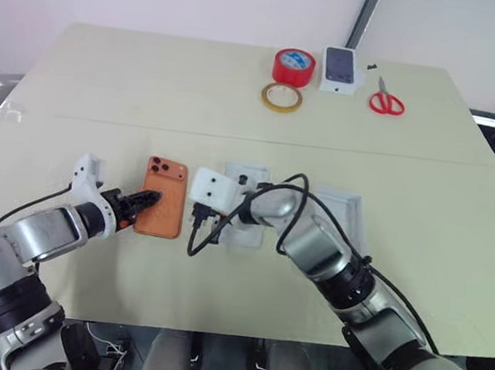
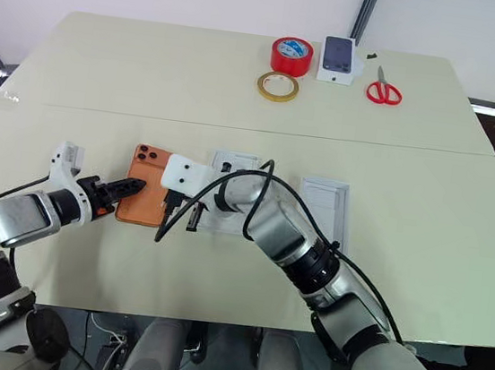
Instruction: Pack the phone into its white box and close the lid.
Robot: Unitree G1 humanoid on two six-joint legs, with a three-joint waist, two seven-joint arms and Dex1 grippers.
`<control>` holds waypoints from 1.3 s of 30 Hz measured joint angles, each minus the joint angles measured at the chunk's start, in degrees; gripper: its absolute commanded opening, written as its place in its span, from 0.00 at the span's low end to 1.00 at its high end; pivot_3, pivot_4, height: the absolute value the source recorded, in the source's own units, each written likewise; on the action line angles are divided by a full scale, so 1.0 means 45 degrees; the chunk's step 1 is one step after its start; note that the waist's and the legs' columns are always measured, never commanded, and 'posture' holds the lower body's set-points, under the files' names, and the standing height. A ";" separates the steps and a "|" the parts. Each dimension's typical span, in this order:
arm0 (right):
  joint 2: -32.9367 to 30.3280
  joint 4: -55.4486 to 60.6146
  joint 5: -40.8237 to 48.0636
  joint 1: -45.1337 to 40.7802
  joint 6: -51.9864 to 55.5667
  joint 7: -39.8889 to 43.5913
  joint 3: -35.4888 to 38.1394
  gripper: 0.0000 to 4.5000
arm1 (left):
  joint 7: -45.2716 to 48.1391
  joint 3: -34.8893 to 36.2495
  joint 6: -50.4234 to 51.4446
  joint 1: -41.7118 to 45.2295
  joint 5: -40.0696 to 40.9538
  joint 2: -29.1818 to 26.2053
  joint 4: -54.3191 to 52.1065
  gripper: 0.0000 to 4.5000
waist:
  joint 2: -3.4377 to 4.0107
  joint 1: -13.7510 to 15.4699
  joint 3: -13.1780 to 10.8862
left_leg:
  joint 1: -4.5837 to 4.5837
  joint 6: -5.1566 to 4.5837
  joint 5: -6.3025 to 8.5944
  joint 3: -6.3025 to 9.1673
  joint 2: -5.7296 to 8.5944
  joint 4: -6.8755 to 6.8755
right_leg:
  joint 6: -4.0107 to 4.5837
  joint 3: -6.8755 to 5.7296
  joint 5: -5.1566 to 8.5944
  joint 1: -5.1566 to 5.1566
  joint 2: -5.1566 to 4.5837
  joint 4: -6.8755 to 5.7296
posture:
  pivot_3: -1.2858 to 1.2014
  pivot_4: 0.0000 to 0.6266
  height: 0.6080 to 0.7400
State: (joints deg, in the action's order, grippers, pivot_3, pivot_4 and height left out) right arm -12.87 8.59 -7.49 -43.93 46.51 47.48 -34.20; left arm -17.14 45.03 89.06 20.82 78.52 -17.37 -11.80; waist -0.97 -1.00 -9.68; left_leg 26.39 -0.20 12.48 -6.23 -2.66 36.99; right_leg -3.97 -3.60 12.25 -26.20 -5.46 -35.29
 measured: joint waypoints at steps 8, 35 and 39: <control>-0.1638 0.2096 0.2243 0.1052 0.0148 0.0969 0.2727 0.00 | -0.1766 -0.1961 -0.2724 -0.0021 0.2948 -0.0176 0.0045 0.01 | -0.0021 0.0110 -0.0012 | 0.0014 -0.0003 -0.0002 0.0003 0.0003 0.0018 | 0.0020 -0.0005 -0.0012 0.0014 -0.0004 0.0018 | 0.52 0.24 1.00; -0.5223 0.2145 0.3456 0.3470 -0.1267 0.0386 0.4827 0.00 | -0.2507 -0.8077 -0.6675 0.0531 0.3208 0.0780 0.1112 0.11 | -0.0026 0.0166 -0.0021 | -0.0012 -0.0059 -0.0037 0.0024 -0.0012 0.0096 | 0.0009 -0.0016 -0.0012 0.0095 0.0162 0.0021 | 0.52 0.24 1.00; -0.5225 0.2027 0.3458 0.3468 -0.1304 0.0297 0.4824 0.00 | -0.2382 -0.8394 -0.6668 0.0463 0.3144 0.0927 0.1094 0.53 | -0.0026 0.0276 -0.0021 | -0.0020 -0.0060 -0.0037 0.0024 -0.0012 0.0101 | 0.0009 -0.0016 -0.0013 0.0103 0.0168 0.0021 | 0.52 0.24 1.00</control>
State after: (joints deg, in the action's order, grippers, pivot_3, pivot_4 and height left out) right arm -36.38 17.71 8.07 -28.32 40.64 48.82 -12.50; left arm -27.86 7.25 59.05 22.90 92.67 -13.20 -6.87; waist -1.09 0.24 -9.78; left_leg 26.30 -0.47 12.32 -6.12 -2.72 37.44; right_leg -3.93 -3.68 12.19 -25.73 -4.70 -35.19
